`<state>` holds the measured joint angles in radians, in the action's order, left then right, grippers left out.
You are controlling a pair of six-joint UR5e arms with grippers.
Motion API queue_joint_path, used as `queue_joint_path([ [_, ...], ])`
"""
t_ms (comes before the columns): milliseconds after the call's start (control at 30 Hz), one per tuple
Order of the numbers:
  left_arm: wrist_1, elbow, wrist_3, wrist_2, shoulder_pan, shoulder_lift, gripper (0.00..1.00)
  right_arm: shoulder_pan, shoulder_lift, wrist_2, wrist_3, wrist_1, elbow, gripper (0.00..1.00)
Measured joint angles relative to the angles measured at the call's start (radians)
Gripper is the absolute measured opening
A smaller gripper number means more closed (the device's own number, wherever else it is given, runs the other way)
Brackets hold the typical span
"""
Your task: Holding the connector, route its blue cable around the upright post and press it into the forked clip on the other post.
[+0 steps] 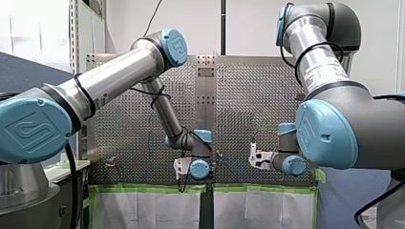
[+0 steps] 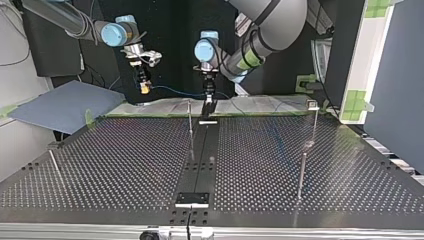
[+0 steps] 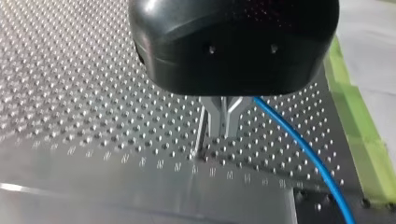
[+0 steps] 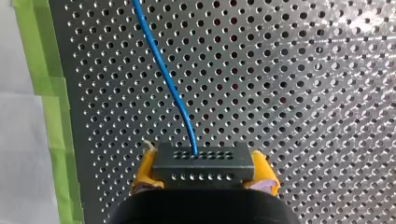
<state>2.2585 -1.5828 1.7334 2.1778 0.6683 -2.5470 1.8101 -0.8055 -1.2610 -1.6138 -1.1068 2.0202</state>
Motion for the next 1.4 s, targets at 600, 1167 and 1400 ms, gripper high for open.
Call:
queue_joint_path([
  [600,0.001,0.042,-0.038,-0.02,0.055,0.0,0.0,-0.035,0.001,0.0,-0.009,0.017,-0.03,0.0],
  [1167,0.008,0.045,0.009,-0.049,0.035,-0.002,0.0,-0.045,0.001,0.004,-0.007,0.023,-0.037,0.0],
  [1400,0.031,0.046,0.022,-0.073,-0.006,-0.002,0.0,-0.04,0.001,0.015,-0.004,0.017,-0.037,0.0],
])
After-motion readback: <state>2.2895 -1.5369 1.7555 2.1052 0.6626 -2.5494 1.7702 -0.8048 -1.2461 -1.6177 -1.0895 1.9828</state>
